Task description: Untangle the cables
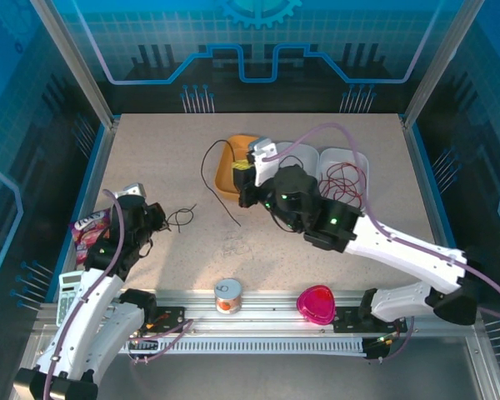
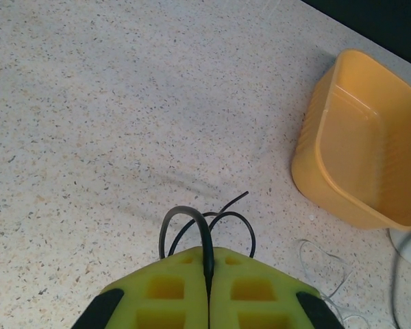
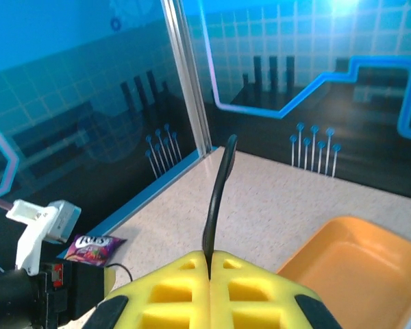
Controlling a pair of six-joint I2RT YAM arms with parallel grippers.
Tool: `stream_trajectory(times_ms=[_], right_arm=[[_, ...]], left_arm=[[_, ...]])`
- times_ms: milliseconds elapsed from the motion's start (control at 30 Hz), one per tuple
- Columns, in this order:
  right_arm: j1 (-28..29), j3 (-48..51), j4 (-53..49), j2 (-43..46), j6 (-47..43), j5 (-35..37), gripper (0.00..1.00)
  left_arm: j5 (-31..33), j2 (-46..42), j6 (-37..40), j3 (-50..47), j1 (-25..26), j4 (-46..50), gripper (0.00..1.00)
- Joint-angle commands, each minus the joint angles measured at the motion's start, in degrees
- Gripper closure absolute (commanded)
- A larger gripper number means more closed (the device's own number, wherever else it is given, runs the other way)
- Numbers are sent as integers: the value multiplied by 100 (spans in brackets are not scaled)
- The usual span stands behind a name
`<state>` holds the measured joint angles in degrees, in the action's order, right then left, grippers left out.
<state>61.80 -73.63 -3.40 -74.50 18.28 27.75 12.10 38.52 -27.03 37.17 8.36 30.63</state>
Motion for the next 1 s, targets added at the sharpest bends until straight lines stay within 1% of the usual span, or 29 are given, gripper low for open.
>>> stream_trajectory(times_ms=[0,100,200,267,333,500,600,667,733,967], right_arm=[[-28,17,651,-199,337,-213,100],[-57,-90,805,-406,285,-341,100],[-160,-388,724,-567,223,-593,100],[-330,-561,697,-599,274,-1014,100],[-458,-633,771,-539,232,-1233,100],[-635,-632,1248,-275,-262,-1350,100],[-908,-378,1798,-153,-233,-1448,100],[-1130,-241,2027,-146,-63,-1381,100],[-1286,-283,1836,-170,-35,-1259,100],[-1342,-196,1276,133,-427,-344,100]], left_arm=[[-199,-38,-74,-103,-60,-223,100],[-260,-21,-75,-122,-54,-286,100],[-278,13,-49,-104,-58,-299,100],[-317,17,-18,-96,-55,-319,100],[-331,18,-8,-96,-55,-330,100],[-337,15,2,-135,-54,-337,100],[-374,15,-26,-183,-59,-395,100],[-401,16,-48,-210,-54,-426,100],[-418,11,-40,-214,-55,-411,100],[-321,-46,44,-194,-56,-320,100]])
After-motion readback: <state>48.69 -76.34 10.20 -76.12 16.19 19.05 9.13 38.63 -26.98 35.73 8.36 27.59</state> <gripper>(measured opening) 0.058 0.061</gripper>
